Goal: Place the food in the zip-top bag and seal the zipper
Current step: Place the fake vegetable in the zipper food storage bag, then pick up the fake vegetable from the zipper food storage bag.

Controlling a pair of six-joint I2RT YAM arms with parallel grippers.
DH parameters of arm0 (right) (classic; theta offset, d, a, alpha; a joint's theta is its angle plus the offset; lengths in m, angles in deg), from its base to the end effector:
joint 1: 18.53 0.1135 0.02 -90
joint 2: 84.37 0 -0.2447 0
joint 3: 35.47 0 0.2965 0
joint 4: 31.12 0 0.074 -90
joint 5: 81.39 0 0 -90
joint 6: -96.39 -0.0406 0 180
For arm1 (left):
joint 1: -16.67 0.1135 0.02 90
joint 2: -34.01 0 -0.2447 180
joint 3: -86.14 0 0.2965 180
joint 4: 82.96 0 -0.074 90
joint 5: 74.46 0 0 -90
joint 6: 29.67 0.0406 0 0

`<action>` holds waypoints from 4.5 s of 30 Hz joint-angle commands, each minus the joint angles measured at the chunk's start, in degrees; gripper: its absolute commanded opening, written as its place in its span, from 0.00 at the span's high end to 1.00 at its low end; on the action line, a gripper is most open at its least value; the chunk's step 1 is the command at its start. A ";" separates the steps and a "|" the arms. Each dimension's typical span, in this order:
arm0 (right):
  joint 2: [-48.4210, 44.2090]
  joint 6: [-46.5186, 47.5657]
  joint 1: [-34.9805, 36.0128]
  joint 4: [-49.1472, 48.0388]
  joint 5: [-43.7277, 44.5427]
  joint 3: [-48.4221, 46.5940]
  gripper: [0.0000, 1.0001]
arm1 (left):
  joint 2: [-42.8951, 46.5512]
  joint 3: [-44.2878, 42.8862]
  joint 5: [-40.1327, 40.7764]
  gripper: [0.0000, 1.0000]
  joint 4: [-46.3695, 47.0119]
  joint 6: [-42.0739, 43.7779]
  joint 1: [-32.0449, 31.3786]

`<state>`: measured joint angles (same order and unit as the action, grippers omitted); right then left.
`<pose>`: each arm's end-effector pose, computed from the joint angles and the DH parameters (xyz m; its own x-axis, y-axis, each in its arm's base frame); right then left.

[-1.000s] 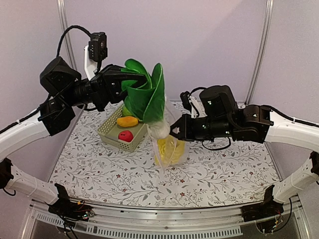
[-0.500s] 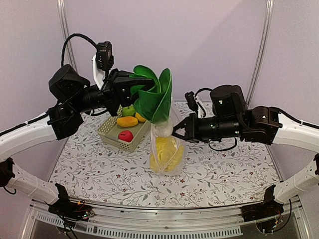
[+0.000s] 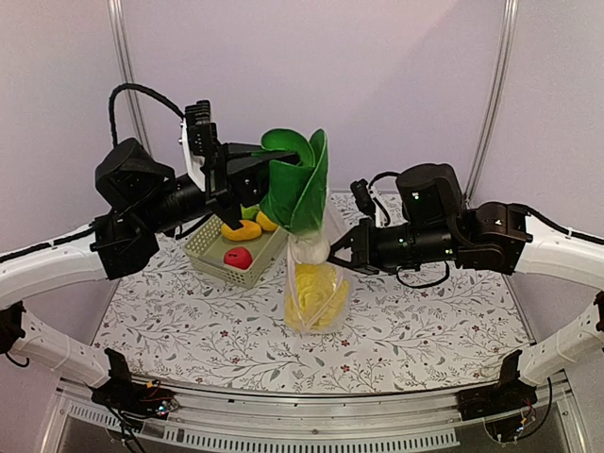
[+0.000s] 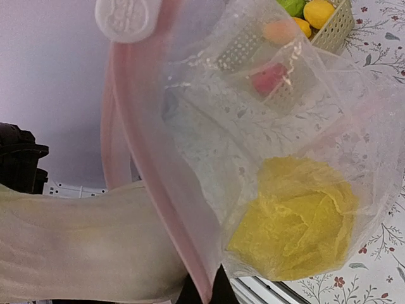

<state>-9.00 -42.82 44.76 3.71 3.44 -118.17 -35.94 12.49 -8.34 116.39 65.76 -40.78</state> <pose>0.1557 0.3177 0.3353 -0.8364 0.0154 -0.5480 -0.4475 0.5581 0.6987 0.1660 -0.2906 0.4060 0.3016 -0.3117 -0.9010 0.9469 0.2084 0.2449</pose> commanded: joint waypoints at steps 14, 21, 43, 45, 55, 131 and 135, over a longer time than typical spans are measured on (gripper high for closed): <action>-3.73 1.03 0.43 -1.28 0.78 -1.79 1.00 | 3.09 0.98 8.94 1.00 -13.79 11.87 -0.86; -3.44 1.27 0.48 -1.44 -0.32 -2.41 1.00 | 3.24 2.23 7.62 1.00 -10.33 9.87 -0.86; -3.49 0.36 1.97 -7.20 1.78 -1.28 1.00 | -6.15 11.32 8.68 1.00 18.85 -2.14 -3.72; -3.71 0.09 1.94 -7.86 2.04 -0.62 1.00 | -6.52 12.70 8.87 1.00 20.89 -3.70 -3.77; -3.74 -1.14 1.97 -9.94 1.34 0.62 1.00 | -8.99 17.24 10.06 1.00 26.63 -8.69 -3.72; 3.86 4.28 2.52 -1.62 4.13 -4.30 1.00 | -3.67 -16.81 37.24 0.01 -70.64 -25.37 -8.47; 4.36 4.71 2.59 -0.89 4.81 -4.62 1.00 | -3.05 -16.95 35.88 0.00 -74.89 -29.94 -8.38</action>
<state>-5.50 -39.15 46.86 1.13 6.72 -120.84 -40.38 -3.75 27.97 47.13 41.37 -48.36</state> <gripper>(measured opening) 0.004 0.995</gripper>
